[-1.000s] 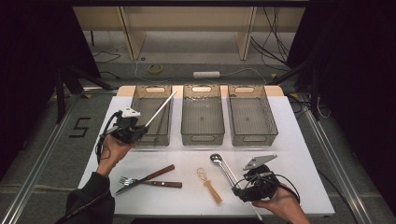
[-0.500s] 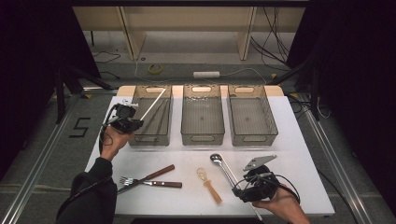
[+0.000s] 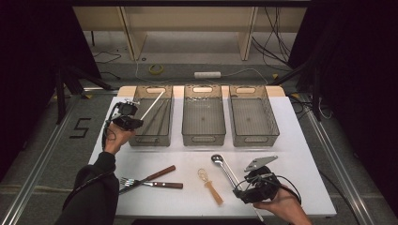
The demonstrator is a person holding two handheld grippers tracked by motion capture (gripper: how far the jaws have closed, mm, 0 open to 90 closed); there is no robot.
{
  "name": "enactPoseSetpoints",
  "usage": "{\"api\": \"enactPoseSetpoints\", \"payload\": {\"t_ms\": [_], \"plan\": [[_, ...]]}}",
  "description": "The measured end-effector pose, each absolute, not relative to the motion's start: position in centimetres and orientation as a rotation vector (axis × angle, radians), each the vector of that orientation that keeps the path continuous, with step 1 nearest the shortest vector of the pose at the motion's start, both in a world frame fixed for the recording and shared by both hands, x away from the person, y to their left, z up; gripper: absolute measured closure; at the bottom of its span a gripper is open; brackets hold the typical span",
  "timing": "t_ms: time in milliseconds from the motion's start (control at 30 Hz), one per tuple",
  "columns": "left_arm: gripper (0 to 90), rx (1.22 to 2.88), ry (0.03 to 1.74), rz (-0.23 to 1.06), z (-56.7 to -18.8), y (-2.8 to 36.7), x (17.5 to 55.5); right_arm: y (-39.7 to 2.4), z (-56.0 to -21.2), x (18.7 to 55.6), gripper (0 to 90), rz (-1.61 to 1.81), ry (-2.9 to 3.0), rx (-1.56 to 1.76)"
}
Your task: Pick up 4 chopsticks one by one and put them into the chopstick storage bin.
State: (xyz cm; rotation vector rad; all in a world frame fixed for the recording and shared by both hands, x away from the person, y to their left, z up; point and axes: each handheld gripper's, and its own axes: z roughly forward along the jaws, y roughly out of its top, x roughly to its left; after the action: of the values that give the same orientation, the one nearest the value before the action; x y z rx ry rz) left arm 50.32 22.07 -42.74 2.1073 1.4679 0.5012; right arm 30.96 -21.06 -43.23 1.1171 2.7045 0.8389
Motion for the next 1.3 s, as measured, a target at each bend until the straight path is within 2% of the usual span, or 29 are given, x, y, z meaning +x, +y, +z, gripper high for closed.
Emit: {"api": "enactPoseSetpoints", "payload": {"t_ms": [167,200,267,400,533,633,800,1167,1300], "plan": [[83.4,2.066,1.490,0.500,-42.9,22.0,50.7,-21.1,-43.2,30.9,30.9,0.843,2.710,1.117],[79.2,2.051,1.492,0.512,-42.7,22.0,50.7,-21.1,-43.2,30.9,30.3,0.843,2.711,1.117],[63.8,2.022,1.493,0.531,-42.5,22.0,50.6,-21.1,-43.2,31.0,29.8,0.843,2.705,1.118],[47.7,1.981,1.486,0.518,-42.0,22.1,50.3,-21.4,-43.1,31.1,29.2,0.835,2.698,1.136],[34.9,1.925,1.451,0.461,-41.3,22.2,49.3,-21.6,-43.0,31.1,28.5,0.821,2.687,1.161],[29.5,1.932,1.405,0.429,-40.7,22.0,48.3,-21.7,-42.9,31.2,28.5,0.801,2.686,1.174],[25.0,1.928,1.352,0.404,-40.2,21.6,46.2,-21.7,-42.9,31.4,28.4,0.719,2.693,1.214],[20.9,1.953,1.248,0.375,-40.9,20.4,41.5,-21.4,-43.1,31.5,42.6,0.486,2.724,1.259],[20.1,1.973,1.208,0.389,-41.3,19.8,39.8,-21.5,-43.2,31.3,50.8,0.434,2.719,1.268]]}}
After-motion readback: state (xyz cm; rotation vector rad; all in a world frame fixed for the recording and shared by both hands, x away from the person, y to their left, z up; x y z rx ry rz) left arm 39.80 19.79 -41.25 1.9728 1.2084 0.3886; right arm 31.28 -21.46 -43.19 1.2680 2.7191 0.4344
